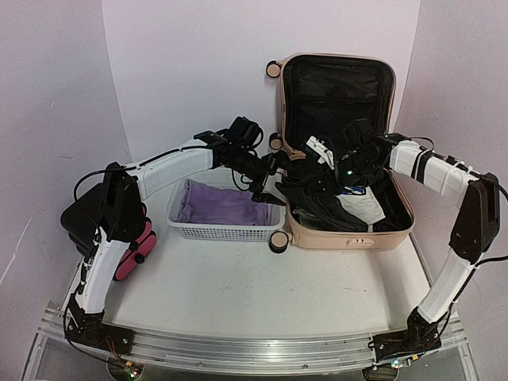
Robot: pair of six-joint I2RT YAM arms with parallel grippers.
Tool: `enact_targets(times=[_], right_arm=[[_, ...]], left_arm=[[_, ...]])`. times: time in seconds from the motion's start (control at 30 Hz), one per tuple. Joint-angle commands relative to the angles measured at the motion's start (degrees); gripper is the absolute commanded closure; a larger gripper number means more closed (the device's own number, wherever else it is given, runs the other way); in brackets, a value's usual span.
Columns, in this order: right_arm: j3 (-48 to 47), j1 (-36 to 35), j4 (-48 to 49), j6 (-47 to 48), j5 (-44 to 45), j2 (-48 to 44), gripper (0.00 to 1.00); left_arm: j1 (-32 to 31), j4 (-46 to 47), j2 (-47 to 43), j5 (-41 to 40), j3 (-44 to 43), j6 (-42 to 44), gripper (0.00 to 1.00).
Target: Open, take out, and arrange the luggage
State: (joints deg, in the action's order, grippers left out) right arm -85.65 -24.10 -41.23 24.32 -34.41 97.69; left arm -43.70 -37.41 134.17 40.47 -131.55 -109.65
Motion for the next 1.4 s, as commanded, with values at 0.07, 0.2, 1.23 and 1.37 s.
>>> enact_targets(times=[0.07, 0.2, 1.23, 1.37], right_arm=[[0.0, -3.4, 3.2, 0.7, -1.9, -5.0, 1.00], [0.5, -4.9, 3.2, 1.5, -1.0, -5.1, 1.00], [-3.8, -3.2, -0.7, -23.7, 30.8, -15.3, 0.02], [-5.8, -3.1, -1.4, -24.8, 30.6, -13.5, 0.02]], left_arm=[[-2.6, 2.1, 2.1, 0.0, -2.4, -1.8, 0.02], [-3.6, 2.1, 5.7, 0.9, -6.9, -1.2, 0.13], [6.8, -8.6, -8.0, -0.1, 1.6, 56.4, 1.00], [10.0, -9.6, -10.6, 1.5, 6.0, 62.8, 1.00]])
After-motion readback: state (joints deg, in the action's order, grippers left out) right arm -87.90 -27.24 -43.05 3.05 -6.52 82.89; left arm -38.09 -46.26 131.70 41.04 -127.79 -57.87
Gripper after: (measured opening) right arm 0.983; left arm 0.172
